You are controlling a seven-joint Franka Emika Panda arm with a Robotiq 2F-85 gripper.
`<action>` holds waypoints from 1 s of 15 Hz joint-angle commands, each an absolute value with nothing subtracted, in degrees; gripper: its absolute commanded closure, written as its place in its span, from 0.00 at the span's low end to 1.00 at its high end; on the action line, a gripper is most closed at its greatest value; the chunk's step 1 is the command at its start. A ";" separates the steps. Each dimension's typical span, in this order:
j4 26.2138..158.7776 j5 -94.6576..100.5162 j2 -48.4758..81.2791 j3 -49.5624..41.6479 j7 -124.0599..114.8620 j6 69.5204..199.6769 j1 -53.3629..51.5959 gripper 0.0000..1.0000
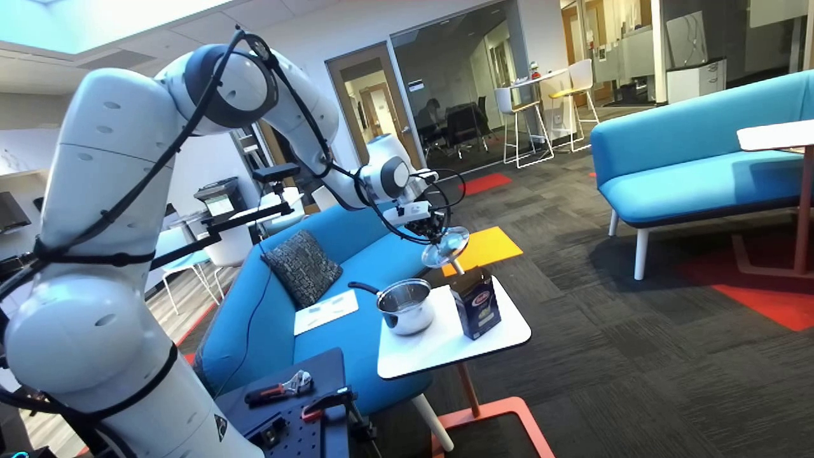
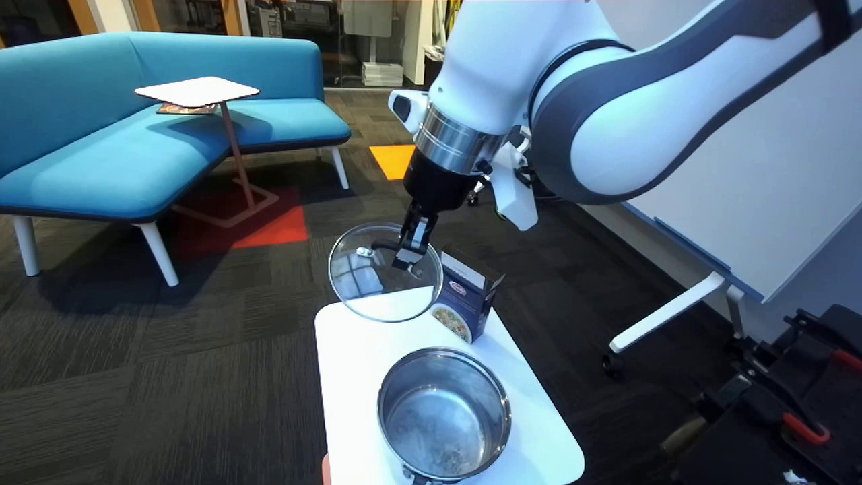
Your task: Remove the glass lid from the silver pot
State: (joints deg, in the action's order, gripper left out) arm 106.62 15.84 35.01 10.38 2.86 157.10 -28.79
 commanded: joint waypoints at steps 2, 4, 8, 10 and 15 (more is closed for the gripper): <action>105.37 16.08 36.31 10.67 2.76 156.94 -28.55 0.85; 104.16 14.94 37.78 10.57 1.26 158.01 -28.38 0.96; 99.33 12.49 42.51 9.74 -3.63 158.12 -29.40 0.96; 97.19 11.75 44.45 9.41 -5.54 158.37 -29.93 0.96; 91.87 8.86 48.83 9.56 -9.18 157.46 -30.75 0.96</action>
State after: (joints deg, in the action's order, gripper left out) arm 95.93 10.95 46.63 10.24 -6.57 157.61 -29.43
